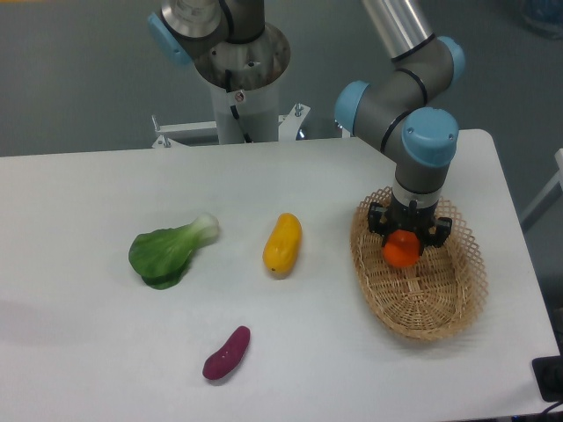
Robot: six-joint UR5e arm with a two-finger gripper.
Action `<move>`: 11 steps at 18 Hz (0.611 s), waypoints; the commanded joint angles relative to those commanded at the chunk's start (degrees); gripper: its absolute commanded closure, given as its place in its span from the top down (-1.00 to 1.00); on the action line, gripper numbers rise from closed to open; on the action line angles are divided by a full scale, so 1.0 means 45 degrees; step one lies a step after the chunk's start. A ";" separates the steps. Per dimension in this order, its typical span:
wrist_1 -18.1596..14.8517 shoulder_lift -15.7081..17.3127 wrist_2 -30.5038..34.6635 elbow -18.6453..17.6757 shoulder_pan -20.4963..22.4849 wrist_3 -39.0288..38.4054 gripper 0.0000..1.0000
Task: Place the orange in the basket
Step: 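Lower the held orange into the wicker basket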
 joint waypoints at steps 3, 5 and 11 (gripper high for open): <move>0.0019 0.0039 0.0019 0.0292 0.0000 0.0019 1.00; -0.0020 0.0098 0.0000 0.0721 0.0000 0.0020 1.00; -0.0273 0.0293 0.0000 0.1659 -0.0039 0.0504 1.00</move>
